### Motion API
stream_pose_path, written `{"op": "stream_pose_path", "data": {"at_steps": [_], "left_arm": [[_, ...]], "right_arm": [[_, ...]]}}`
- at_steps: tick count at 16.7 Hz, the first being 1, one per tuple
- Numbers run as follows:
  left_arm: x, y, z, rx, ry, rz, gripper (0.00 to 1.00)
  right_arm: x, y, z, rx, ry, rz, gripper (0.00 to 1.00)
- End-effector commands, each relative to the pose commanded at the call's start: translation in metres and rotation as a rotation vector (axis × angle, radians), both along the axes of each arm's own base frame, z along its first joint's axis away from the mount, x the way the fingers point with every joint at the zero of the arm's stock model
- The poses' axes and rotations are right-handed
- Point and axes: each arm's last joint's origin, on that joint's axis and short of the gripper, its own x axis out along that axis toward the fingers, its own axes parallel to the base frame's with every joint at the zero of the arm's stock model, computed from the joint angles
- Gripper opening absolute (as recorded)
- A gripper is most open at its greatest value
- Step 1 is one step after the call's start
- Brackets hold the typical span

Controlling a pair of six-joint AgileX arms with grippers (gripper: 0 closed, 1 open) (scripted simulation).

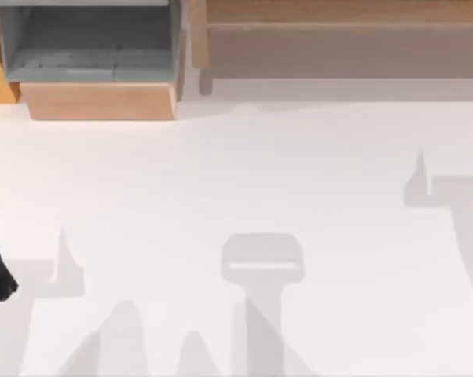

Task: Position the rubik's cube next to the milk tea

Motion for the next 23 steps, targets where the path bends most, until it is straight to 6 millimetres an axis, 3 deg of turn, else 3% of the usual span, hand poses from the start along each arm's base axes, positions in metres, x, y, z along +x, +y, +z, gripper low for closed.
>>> {"op": "stream_pose_path", "data": {"at_steps": [3, 5, 8, 11, 14, 16, 23], "left_arm": [[0.0, 0.0, 0.0, 0.0, 0.0, 0.0, 1.0], [0.0, 0.0, 0.0, 0.0, 0.0, 0.0, 1.0], [0.0, 0.0, 0.0, 0.0, 0.0, 0.0, 1.0], [0.0, 0.0, 0.0, 0.0, 0.0, 0.0, 1.0], [0.0, 0.0, 0.0, 0.0, 0.0, 0.0, 1.0], [0.0, 0.0, 0.0, 0.0, 0.0, 0.0, 1.0], [0.0, 0.0, 0.0, 0.0, 0.0, 0.0, 1.0]], "right_arm": [[0.056, 0.031, 0.049, -0.002, 0.008, -0.001, 1.0], [0.099, 0.061, 0.069, -0.004, 0.016, -0.002, 1.0], [0.158, 0.113, 0.08, -0.006, 0.021, -0.002, 1.0], [0.2, 0.162, 0.075, -0.004, 0.022, -0.002, 1.0], [0.223, 0.198, 0.065, -0.002, 0.02, -0.002, 1.0], [0.23, 0.21, 0.061, -0.001, 0.019, -0.002, 1.0], [0.234, 0.208, 0.062, 0.001, 0.018, -0.004, 1.0]]}}
